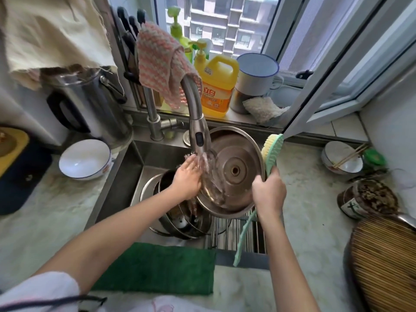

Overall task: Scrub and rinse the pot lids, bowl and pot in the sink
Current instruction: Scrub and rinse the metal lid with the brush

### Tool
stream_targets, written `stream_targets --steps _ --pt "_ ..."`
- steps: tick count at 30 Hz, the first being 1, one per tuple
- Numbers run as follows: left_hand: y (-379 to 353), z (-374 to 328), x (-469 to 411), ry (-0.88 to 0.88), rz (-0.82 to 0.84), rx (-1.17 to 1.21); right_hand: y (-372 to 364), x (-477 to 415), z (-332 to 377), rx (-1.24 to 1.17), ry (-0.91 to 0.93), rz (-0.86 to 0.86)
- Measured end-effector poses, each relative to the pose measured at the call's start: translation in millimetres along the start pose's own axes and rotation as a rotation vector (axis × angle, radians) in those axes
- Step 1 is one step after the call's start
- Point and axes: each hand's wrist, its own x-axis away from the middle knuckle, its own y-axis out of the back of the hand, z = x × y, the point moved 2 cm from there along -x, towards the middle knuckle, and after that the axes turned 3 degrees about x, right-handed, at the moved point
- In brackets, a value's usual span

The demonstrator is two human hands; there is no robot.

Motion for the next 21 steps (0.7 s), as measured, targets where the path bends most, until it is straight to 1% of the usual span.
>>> stream_targets --steps 1,2,3,4,5,6,7,8,9,11,13,15,17,18,20,21 --pt "1.5 -6.2 -0.4 0.033 0.017 0.017 -0.7 0.8 -1.9 -0.020 -0.017 -0.018" --pt "-0.6 -17.8 0.7 0.046 0.032 0.097 -2.3 1.2 -3.4 -0.044 -0.033 -0.036" --pt "-5.3 -31.5 3.8 0.030 0.050 0.241 -4.8 1.9 -4.4 -0.071 -0.041 -0.051" --pt "-8.9 -45.3 7.6 -0.030 0.089 0.392 -6.7 2.6 -5.2 -0.092 -0.036 -0.065" --pt "-11.8 -56.4 13.1 -0.132 0.134 0.505 -8.0 2.9 -6.2 -0.105 -0.023 -0.077" --pt "-14.2 -61.7 17.8 -0.243 0.154 0.561 -8.1 2.5 -7.6 -0.109 -0.010 -0.087" --pt "-15.8 -59.5 19.9 -0.334 0.143 0.536 -7.1 0.8 -8.8 -0.106 0.001 -0.094" --pt "-18.6 -51.3 19.1 -0.400 0.095 0.446 -5.2 -0.9 -11.6 -0.097 0.003 -0.095" --pt "-20.5 -39.5 17.3 -0.426 0.030 0.335 -2.5 -2.6 -14.9 -0.091 -0.003 -0.093" --pt "-23.0 -14.7 11.0 -0.367 -0.108 0.210 2.1 -5.6 -21.9 -0.085 -0.012 -0.087" --pt "-17.5 2.3 6.3 -0.233 -0.148 0.132 3.7 -7.0 -27.2 -0.077 -0.013 -0.078" --pt "-10.1 7.1 3.9 -0.144 -0.173 0.101 2.6 -7.4 -28.0 -0.088 -0.016 -0.085" --pt "-12.9 -1.3 2.5 -0.102 -0.168 0.218 0.2 -9.1 -25.4 -0.110 -0.009 -0.121" --pt "-14.2 -8.8 3.2 -0.104 -0.134 0.332 -0.6 -9.5 -23.3 -0.118 0.006 -0.147" --pt "-8.7 -24.1 12.1 -0.186 -0.044 0.602 -2.7 -9.6 -22.4 -0.145 0.064 -0.187" --pt "-3.6 -30.7 18.6 -0.230 0.001 0.699 -2.9 -9.3 -23.8 -0.164 0.104 -0.203"
